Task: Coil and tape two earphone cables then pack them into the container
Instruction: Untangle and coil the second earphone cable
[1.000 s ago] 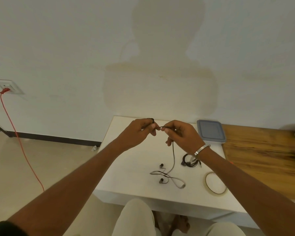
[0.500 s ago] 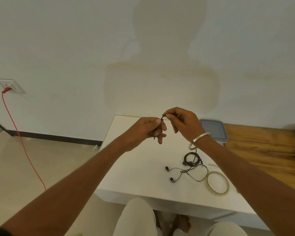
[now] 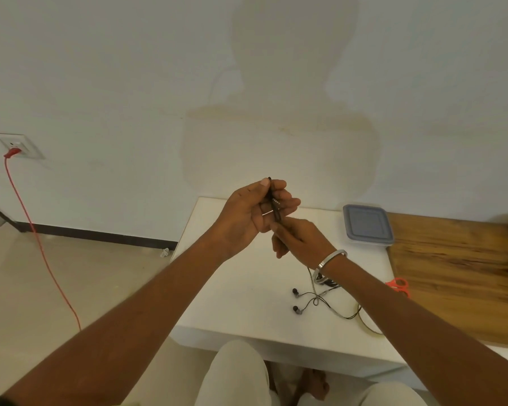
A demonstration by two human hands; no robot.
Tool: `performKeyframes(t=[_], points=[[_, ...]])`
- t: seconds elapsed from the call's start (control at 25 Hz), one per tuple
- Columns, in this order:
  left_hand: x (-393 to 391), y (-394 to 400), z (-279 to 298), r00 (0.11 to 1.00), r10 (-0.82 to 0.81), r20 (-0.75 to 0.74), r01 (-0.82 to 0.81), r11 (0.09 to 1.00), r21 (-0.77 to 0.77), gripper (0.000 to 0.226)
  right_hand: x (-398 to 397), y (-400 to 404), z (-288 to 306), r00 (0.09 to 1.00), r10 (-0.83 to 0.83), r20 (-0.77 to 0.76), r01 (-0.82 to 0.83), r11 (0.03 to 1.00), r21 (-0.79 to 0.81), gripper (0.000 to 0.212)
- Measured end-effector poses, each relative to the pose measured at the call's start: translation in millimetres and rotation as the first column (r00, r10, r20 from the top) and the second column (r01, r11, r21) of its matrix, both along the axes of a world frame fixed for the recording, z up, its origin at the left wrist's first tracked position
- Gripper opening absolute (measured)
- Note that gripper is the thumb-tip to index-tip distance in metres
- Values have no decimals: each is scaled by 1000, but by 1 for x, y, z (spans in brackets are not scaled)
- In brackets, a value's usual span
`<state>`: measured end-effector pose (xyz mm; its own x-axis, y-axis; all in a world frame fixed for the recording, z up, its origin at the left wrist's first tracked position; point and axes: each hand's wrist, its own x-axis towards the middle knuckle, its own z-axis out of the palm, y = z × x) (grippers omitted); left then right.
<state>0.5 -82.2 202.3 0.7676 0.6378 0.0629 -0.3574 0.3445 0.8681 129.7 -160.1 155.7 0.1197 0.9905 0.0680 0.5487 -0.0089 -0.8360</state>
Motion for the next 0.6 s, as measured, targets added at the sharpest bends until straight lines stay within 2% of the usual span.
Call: performKeyframes(t=[0.16,0.32,0.48,0.6], points=[[-1,9,-3,994,103,-36,-99,991,92,32,-10,-7,-7,996,78,-48,-80,996,-50,26],[-10,20,-13,962,191,-197,-125,944,305,31,-10,-15,-9,986,109,-127,-117,992,-55,18],[-18,27,-27,878,296,-377,-56,845,533,29,-3,-20,-4,987,100,-129,-106,994,-40,17],[-25,31,-44,810,297,-506,91,789,608,30,7,-20,4,997,45,-66,-42,998,41,11]])
